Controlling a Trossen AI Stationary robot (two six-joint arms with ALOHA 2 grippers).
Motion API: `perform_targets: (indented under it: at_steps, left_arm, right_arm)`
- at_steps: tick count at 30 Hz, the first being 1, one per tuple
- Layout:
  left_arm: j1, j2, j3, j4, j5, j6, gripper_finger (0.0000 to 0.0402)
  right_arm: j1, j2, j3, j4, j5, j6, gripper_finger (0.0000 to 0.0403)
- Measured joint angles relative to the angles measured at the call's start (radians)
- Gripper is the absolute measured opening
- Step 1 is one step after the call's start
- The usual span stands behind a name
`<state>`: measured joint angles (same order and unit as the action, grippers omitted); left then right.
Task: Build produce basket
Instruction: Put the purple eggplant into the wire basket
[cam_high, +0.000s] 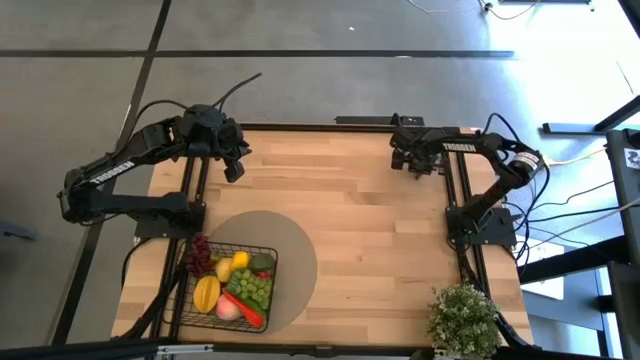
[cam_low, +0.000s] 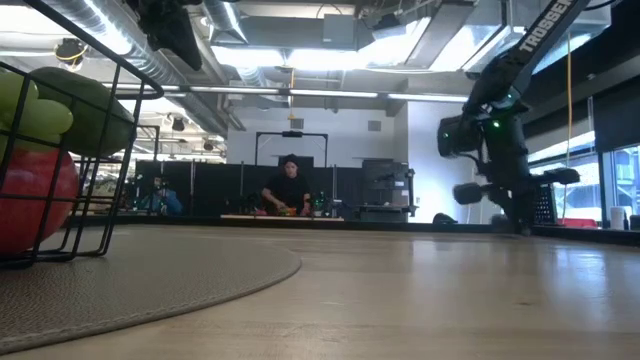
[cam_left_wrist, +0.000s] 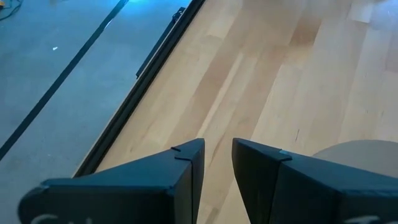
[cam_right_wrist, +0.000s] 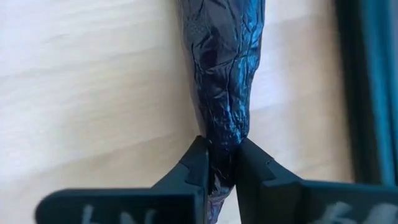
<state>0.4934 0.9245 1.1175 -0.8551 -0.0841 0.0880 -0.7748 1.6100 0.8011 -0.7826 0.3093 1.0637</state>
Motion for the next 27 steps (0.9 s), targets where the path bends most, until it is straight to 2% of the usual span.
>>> perform_targets:
  at_steps: [8,19,27]
  left_arm:
    - [0.0,0.0,0.0,0.001,0.0,-0.008,0.0071]
    - [0.0,0.0,0.0,0.002,0.0,0.015,0.0071]
    - [-0.002,0.0,0.0,0.003,0.0,0.033,0.0071]
  right_arm:
    - [0.145,0.0,0.141,0.005,-0.043,-0.179,0.0032]
    - [0.444,-0.001,0.403,0.027,-0.041,-0.552,0.0031]
    - [0.652,-0.002,0.564,0.07,-0.04,-0.721,0.0031]
